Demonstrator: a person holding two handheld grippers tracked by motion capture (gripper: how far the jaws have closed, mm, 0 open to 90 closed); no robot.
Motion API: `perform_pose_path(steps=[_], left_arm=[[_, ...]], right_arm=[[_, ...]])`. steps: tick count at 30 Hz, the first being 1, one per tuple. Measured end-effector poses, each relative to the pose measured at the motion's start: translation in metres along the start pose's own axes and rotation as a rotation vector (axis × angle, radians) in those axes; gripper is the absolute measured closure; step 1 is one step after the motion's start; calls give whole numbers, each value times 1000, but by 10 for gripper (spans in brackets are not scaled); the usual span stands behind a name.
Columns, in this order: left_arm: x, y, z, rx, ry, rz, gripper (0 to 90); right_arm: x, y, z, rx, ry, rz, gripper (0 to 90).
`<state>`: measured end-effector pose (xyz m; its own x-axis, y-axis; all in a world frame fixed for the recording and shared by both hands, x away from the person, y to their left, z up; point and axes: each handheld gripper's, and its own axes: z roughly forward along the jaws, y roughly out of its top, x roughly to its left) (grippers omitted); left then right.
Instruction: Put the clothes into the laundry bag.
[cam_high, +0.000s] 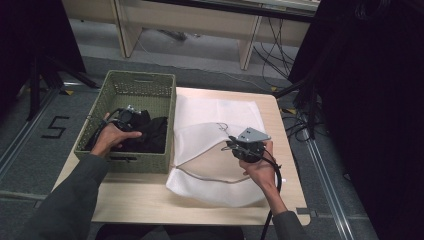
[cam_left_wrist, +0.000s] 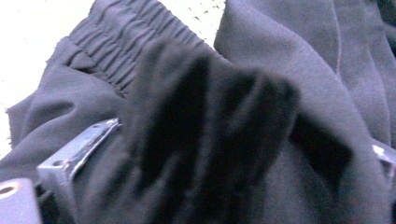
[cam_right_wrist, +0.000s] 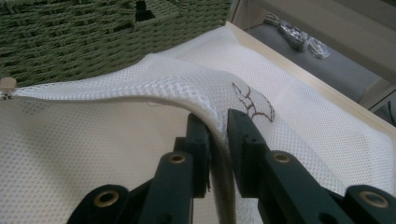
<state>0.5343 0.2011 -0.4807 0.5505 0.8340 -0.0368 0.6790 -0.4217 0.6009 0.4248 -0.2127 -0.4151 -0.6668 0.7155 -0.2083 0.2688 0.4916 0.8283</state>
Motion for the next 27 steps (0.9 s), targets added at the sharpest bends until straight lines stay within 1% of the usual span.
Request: perform_pose_path(steps=[1, 2, 3, 4, 5, 6, 7, 8, 9, 10, 11, 12, 13, 14, 15, 16, 17, 18, 19, 20, 21, 22, 23, 25, 26, 27], left_arm=[[0, 0, 1, 1, -5, 5, 26], [-1, 0, 1, 12, -2, 7, 20], [-2, -1, 3, -12, 2, 7, 13], [-2, -1, 3, 2, -6, 10, 6], [-2, -1, 3, 26, -8, 13, 0], [-3, -2, 5, 16, -11, 18, 0], [-3, -2, 5, 16, -11, 18, 0], [-3, -2, 5, 33, -16, 24, 0], [-3, -3, 6, 24, -13, 14, 0], [-3, -3, 7, 13, -15, 12, 0], [-1, -2, 6, 41, -25, 9, 0], [-1, -2, 7, 33, -27, 0, 6], [0, -2, 6, 45, -36, -4, 27], [0, -2, 7, 37, -41, -20, 65], [2, -2, 6, 48, -48, -20, 115], [2, -3, 6, 45, -49, -30, 154], [3, -3, 6, 47, -54, -36, 186], [4, -3, 5, 45, -49, -42, 240], [5, -3, 4, 32, -50, -60, 385], [5, -3, 4, 32, -50, -60, 457], [5, -2, 3, 35, -53, -63, 457], [5, -2, 2, 31, -57, -65, 585], [4, -2, 2, 32, -59, -60, 623], [1, 0, -1, 31, -46, -38, 668], [1, 0, -1, 31, -46, -38, 692], [0, 2, -3, 30, -40, -24, 707]], right_arm=[[-1, 0, 0, 1, 0, -3, 794], [-1, 0, -1, 6, 0, -5, 794], [-1, 0, -1, 11, 3, 0, 794], [-1, 0, -1, 13, 9, 0, 794], [-1, 0, 0, 5, 4, -4, 793], [-1, 0, 0, -2, -1, -11, 792], [-1, 0, 0, -2, -1, -11, 792], [0, 0, 0, -2, -1, -4, 792], [-1, 0, 0, 1, 1, -4, 791], [-1, 1, -1, 13, 9, 1, 790], [-1, 1, -1, 13, 9, 1, 790], [0, 0, 0, 4, 2, -1, 789], [0, 0, 0, 0, 0, 1, 789], [0, 0, 0, 0, 1, 0, 789], [0, 0, 0, 0, 0, 0, 789], [0, 0, 0, 2, 1, 3, 788], [-1, 1, -2, 8, 6, -4, 789], [0, 1, -1, 2, 1, 1, 788], [0, 1, -1, -6, -6, -1, 789], [0, 1, -1, 0, 0, 6, 788], [0, 1, -1, 0, 0, 6, 788], [-1, 1, -2, 4, 0, -14, 789], [0, 1, -1, -4, -7, -1, 789], [0, 1, -1, 10, 10, 0, 790], [0, 1, -1, 10, 10, 0, 790], [0, 1, -1, 9, 11, -4, 790]])
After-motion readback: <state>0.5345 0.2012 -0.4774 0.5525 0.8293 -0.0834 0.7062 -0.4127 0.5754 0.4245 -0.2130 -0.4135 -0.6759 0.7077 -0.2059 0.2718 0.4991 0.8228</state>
